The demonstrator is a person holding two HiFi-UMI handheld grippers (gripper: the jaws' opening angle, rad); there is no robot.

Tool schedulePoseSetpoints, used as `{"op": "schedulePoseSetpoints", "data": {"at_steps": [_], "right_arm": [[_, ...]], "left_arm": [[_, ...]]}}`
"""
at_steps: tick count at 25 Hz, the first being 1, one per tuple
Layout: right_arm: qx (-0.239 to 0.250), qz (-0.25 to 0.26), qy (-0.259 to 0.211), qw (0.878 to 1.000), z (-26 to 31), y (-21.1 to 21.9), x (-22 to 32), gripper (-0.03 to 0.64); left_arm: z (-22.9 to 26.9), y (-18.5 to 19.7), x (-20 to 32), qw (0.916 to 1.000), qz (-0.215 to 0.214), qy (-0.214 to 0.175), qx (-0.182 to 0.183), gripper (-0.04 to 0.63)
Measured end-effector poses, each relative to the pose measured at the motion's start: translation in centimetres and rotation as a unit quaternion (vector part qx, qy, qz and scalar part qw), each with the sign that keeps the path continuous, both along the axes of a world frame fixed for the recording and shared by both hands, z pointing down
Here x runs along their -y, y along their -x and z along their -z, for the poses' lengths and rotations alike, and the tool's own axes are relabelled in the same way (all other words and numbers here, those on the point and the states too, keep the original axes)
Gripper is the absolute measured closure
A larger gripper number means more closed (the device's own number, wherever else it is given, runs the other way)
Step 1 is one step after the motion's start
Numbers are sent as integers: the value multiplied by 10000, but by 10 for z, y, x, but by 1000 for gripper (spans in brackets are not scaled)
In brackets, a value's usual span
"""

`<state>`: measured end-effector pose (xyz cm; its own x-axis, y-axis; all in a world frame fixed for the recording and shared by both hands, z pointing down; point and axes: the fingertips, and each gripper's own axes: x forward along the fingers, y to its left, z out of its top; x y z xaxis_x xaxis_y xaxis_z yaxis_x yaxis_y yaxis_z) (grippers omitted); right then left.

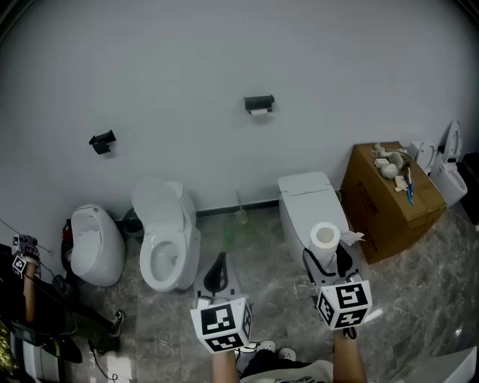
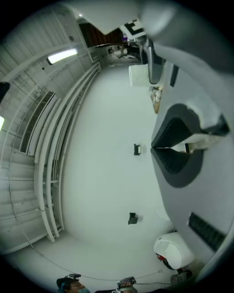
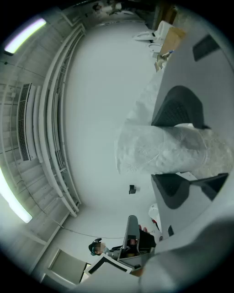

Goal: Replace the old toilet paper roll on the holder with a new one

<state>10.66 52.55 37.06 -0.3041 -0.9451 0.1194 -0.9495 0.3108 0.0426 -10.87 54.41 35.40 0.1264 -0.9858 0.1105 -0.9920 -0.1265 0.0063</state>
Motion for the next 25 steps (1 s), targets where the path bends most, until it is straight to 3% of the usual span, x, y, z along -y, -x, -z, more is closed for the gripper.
{"op": "schedulePoseSetpoints", "data": {"at_steps": [18,25], "right_arm": [[124,-45,-7,9999,2,6,13,310],[181,-50,-23,9998,2,13,23,310]], "left_arm": [[3,9,12,10000,52,-26,31,592],[10,18,22,9996,21,-284,-45,562]]}}
